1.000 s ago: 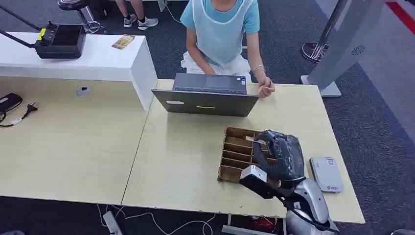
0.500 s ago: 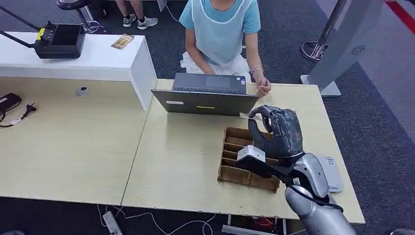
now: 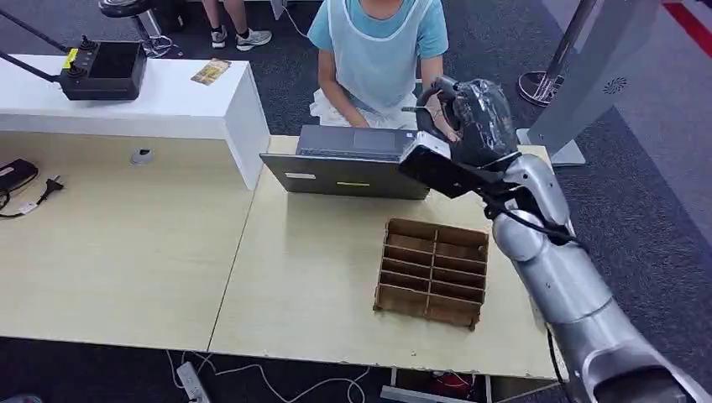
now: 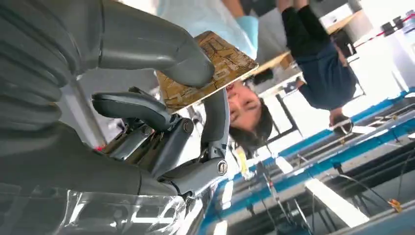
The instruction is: Pass the card to the sensor for recognition and then transmit it.
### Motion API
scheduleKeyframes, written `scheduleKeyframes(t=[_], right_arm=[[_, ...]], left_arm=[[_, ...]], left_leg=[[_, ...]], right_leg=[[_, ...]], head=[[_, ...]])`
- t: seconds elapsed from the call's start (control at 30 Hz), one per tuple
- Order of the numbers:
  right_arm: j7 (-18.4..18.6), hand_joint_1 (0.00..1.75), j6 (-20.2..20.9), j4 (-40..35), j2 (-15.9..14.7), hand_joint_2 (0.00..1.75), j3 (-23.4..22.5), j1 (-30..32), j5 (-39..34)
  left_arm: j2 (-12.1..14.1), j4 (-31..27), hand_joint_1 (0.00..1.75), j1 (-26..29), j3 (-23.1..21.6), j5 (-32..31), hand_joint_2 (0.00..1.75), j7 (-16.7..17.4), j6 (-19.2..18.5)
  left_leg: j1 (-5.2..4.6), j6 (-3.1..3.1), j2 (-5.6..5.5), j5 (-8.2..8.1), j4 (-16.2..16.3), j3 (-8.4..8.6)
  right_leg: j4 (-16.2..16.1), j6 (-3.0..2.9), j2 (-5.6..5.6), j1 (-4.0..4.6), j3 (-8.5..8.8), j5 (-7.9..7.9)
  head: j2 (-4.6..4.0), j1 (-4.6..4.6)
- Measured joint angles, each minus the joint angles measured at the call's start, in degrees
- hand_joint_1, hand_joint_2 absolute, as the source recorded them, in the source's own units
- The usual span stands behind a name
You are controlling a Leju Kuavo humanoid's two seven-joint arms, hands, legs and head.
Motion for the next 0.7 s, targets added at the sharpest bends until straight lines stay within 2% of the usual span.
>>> scheduleKeyframes(t=[0.27, 0.7], right_arm=[[0.44, 1.75, 2.27, 10.78, 1.13, 1.75, -2.23, -7.48, -2.88], [3.78, 1.75, 5.00, 29.94, 3.12, 1.75, -2.71, -17.94, -3.36]], left_arm=[[0.26, 0.00, 0.00, 0.00, -0.04, -0.35, 0.00, -0.13, -0.24], [0.44, 0.00, 0.00, -0.02, -0.46, -0.87, 0.00, -0.92, -0.52]], left_leg=[[-0.01, 0.00, 0.01, 0.00, 0.00, -0.01], [0.00, -0.01, 0.00, 0.01, 0.00, 0.00]], right_leg=[[0.00, 0.00, 0.00, 0.00, 0.00, 0.00], [0.00, -0.02, 0.01, 0.00, -0.01, 0.02]], head=[[0.00, 0.00], [0.00, 0.00]])
